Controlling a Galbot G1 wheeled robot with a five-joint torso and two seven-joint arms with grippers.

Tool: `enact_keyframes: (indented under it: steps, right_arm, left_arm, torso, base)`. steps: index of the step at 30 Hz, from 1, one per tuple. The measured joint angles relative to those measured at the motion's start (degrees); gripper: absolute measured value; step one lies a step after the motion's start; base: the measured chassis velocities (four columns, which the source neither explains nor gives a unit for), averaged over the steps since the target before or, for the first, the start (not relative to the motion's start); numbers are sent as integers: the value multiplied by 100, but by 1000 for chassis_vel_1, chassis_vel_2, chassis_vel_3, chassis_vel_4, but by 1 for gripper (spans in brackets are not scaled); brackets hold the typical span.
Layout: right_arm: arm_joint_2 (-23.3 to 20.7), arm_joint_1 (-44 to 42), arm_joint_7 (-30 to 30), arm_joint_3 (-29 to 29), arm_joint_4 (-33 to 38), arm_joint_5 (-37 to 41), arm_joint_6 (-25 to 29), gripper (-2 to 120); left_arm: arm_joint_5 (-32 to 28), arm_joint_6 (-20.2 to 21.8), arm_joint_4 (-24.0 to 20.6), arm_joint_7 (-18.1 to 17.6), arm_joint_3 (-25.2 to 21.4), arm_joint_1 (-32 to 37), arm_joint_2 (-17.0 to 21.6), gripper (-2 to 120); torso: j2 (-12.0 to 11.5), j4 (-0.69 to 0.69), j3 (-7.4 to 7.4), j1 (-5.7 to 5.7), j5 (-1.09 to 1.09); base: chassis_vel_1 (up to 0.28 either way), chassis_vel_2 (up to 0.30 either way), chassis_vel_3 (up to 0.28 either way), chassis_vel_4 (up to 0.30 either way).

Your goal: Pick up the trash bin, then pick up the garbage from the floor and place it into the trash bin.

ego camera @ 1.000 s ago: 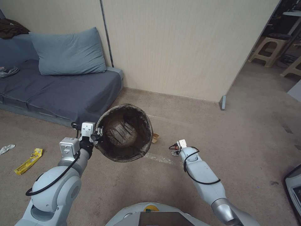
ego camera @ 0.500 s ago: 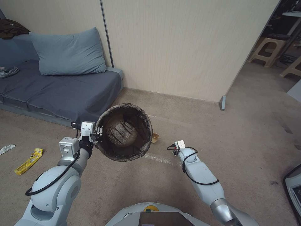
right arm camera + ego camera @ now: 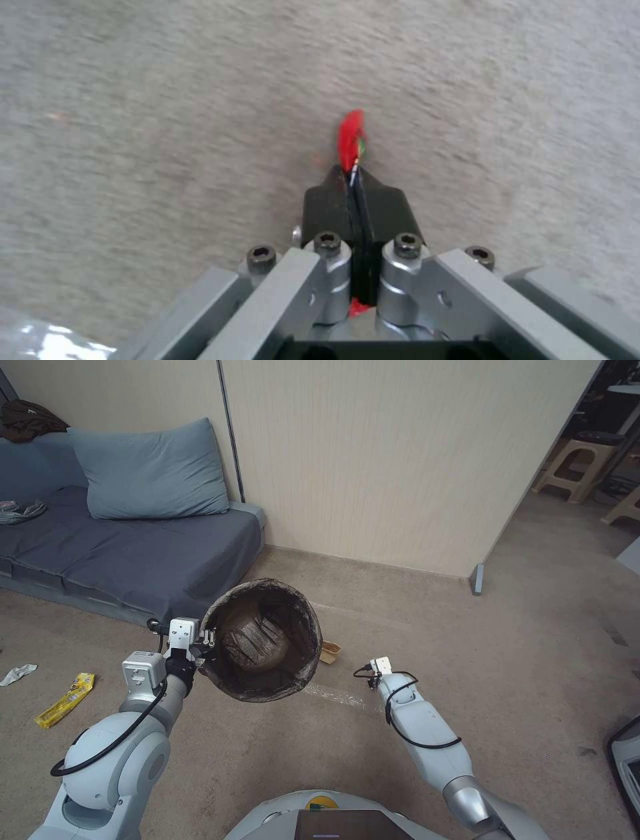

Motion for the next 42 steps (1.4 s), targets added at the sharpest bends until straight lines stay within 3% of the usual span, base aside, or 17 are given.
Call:
enact_keyframes:
  steps: [13,15,16,19,23,34,35,41,42]
  right_arm:
    - [-96,-180,35,155,254,21,-82,0]
    - [-260,-366,98,197,812,148,-260,0]
    - [-260,-366,98,197,812,148,-260,0]
    - [-683,-701,244,367,2142,759,-539,0]
    - [-999,-873,346,462,2811,1171,-587,0]
    - [-1190,-951,380,514,3187,1363,-593,0]
    - [-1548,-1085,455,603,3828,1740,-595,0]
    - [-2056,-1284,568,760,4771,2322,-597,0]
    - [-2504,-1414,638,943,5849,2971,-597,0]
  left_arm:
    - [4,0,0,-1,7,-17,4,0]
    - [-17,25,0,-14,-29,-7,23,0]
    - [-17,25,0,-14,-29,-7,23,0]
    - [-164,87,-1,-110,-98,-3,68,0]
    - [-291,97,0,-219,-124,-5,93,0]
    - [-346,99,0,-278,-127,-3,110,0]
    - [-374,101,-1,-331,-126,0,129,0]
    - [-374,102,0,-362,-110,0,147,0]
    - [-368,106,0,-338,-41,-5,146,0]
  torso:
    - [0,0,-1,0,0]
    - [-1,-7,1,0,0]
    - [-1,-7,1,0,0]
    - [0,-2,-1,0,-1]
    - [-1,-2,-1,0,1]
    - [0,-3,-1,0,2]
    - [0,-2,-1,0,-1]
    - [0,-4,-2,0,0]
    - [0,-5,-2,0,0]
  base:
    - [0,0,0,0]
    - [0,0,0,0]
    - [0,0,0,0]
    - [0,0,0,0]
    - [0,0,0,0]
    - [0,0,0,0]
    - [0,0,0,0]
    - [0,0,0,0]
    - [0,0,0,0]
